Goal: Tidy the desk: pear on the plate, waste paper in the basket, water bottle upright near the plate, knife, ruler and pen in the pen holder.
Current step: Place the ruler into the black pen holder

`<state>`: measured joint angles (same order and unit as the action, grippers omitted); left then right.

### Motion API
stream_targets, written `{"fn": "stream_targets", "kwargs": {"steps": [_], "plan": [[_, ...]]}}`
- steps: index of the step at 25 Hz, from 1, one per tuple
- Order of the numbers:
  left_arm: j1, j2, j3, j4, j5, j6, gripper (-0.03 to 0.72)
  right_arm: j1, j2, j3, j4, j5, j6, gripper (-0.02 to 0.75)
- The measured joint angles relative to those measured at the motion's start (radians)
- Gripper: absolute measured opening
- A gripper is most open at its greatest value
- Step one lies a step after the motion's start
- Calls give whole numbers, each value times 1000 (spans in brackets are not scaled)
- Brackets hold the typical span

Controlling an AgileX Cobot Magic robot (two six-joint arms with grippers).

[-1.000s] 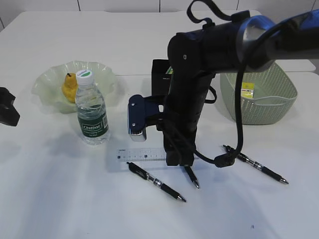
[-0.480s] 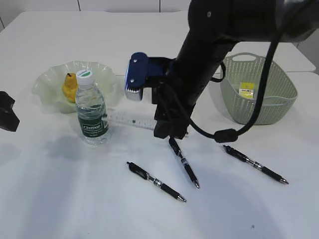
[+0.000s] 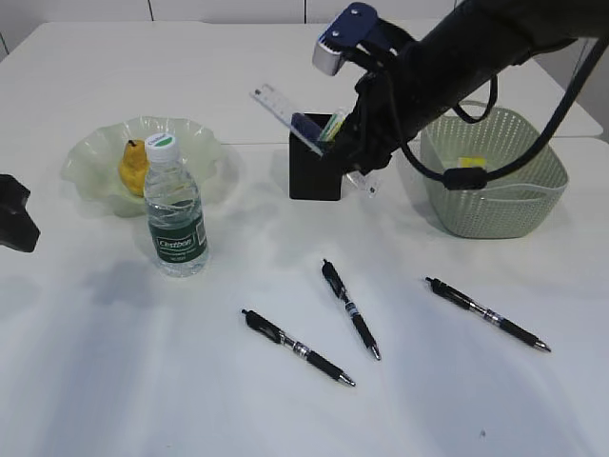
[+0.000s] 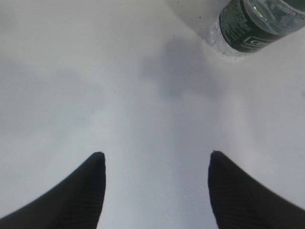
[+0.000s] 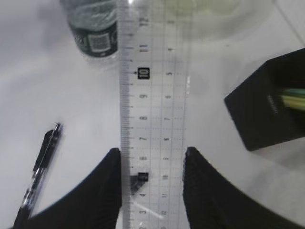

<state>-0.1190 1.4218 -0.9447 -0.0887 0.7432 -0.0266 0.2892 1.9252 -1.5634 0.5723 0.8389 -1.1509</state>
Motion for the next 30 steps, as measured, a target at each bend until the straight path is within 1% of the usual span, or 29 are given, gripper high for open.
{"fn": "stream_targets", "kwargs": {"steps": [5,9,13,19,20,23,30], "plan": [[0,0,0,-40,2,0,473,-51,0,0,215,-106,-127,303],[0,0,0,-52,2,0,473,-56,2,0,404,-205,-267,303],[0,0,0,-56,2,0,471,-56,43,0,666,-278,-448,303],[0,0,0,-60,2,0,467,-56,120,0,1073,-323,-797,303],[0,0,0,-60,2,0,466,-56,132,0,1116,-331,-845,303],[0,0,0,-60,2,0,466,-56,178,-24,1171,-345,-937,303],[0,0,0,-60,2,0,465,-56,268,-129,1192,-357,-959,303]]}}
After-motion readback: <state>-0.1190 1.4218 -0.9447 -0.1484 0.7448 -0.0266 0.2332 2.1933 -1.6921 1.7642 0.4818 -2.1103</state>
